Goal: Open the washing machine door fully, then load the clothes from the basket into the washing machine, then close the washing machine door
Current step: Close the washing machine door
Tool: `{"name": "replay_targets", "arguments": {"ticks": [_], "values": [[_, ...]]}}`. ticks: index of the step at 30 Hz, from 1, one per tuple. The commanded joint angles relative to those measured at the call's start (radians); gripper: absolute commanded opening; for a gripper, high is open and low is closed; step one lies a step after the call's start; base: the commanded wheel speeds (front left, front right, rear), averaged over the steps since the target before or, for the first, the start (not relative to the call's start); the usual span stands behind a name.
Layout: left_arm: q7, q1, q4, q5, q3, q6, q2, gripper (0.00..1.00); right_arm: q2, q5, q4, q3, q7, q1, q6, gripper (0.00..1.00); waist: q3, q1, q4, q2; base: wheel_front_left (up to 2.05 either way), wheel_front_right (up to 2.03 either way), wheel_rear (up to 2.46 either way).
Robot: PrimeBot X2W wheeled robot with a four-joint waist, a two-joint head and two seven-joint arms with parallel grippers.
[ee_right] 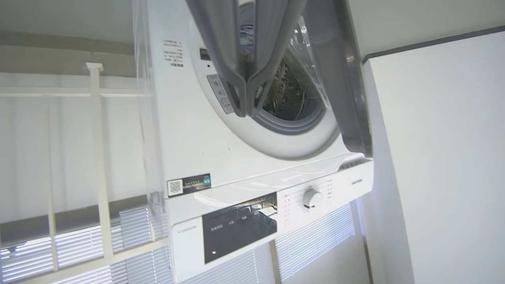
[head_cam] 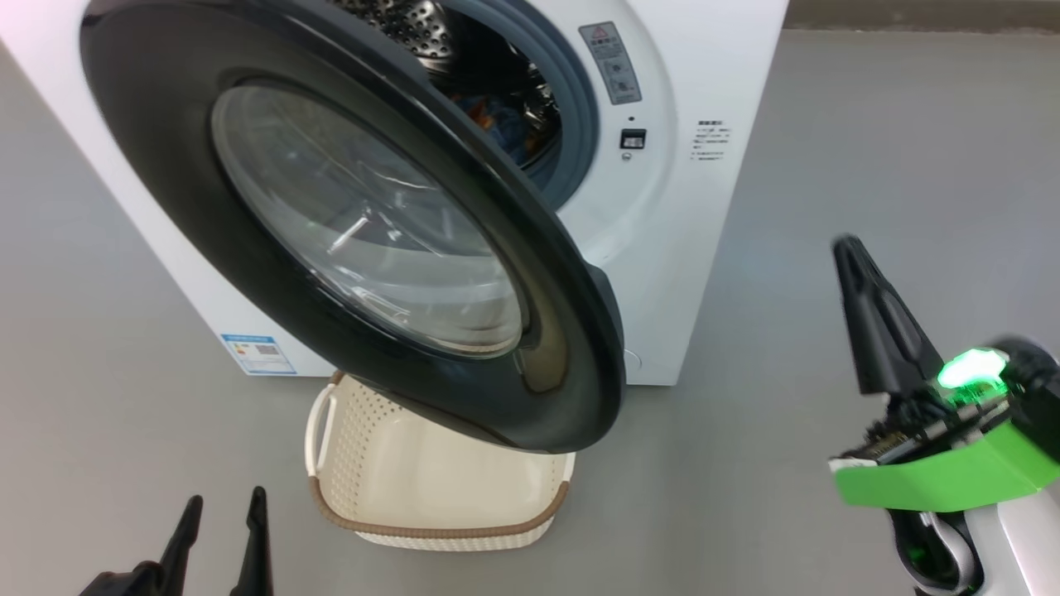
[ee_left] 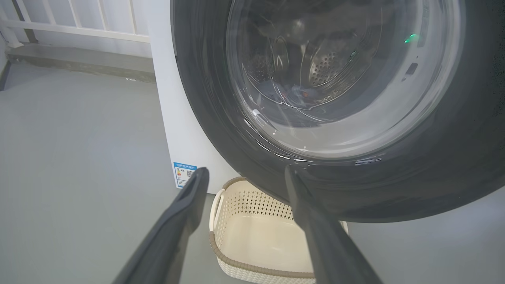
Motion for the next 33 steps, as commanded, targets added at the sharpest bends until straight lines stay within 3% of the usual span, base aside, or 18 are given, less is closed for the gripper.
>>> {"name": "replay_targets", "arguments": {"ticks": [1, 10, 21, 33], "values": [[-0.013, -0.034, -0.029, 0.010, 0.024, -0.002, 0.007, 1.00, -0.003, 0.007, -0.062, 0.048, -0.005, -0.049, 0.003, 0.00, -0.008, 0.0000, 0.017, -0.0001, 0.00, 0.00, 0.00], [-0.013, -0.015, -0.036, 0.009, 0.008, -0.002, 0.002, 1.00, -0.007, 0.026, -0.167, 0.276, -0.005, -0.097, 0.003, 0.00, -0.022, 0.0000, 0.067, -0.0001, 0.00, 0.00, 0.00], [-0.013, -0.019, -0.037, 0.007, -0.005, -0.002, -0.012, 1.00, -0.032, 0.065, -0.008, 0.526, -0.005, -0.058, 0.003, 0.00, -0.002, 0.0000, 0.100, -0.0001, 0.00, 0.00, 0.00], [-0.013, -0.049, -0.037, 0.007, -0.022, -0.002, -0.024, 1.00, -0.038, 0.101, 0.173, 0.519, -0.005, -0.052, 0.003, 0.00, 0.043, 0.0000, 0.118, -0.0001, 0.00, 0.00, 0.00]]}}
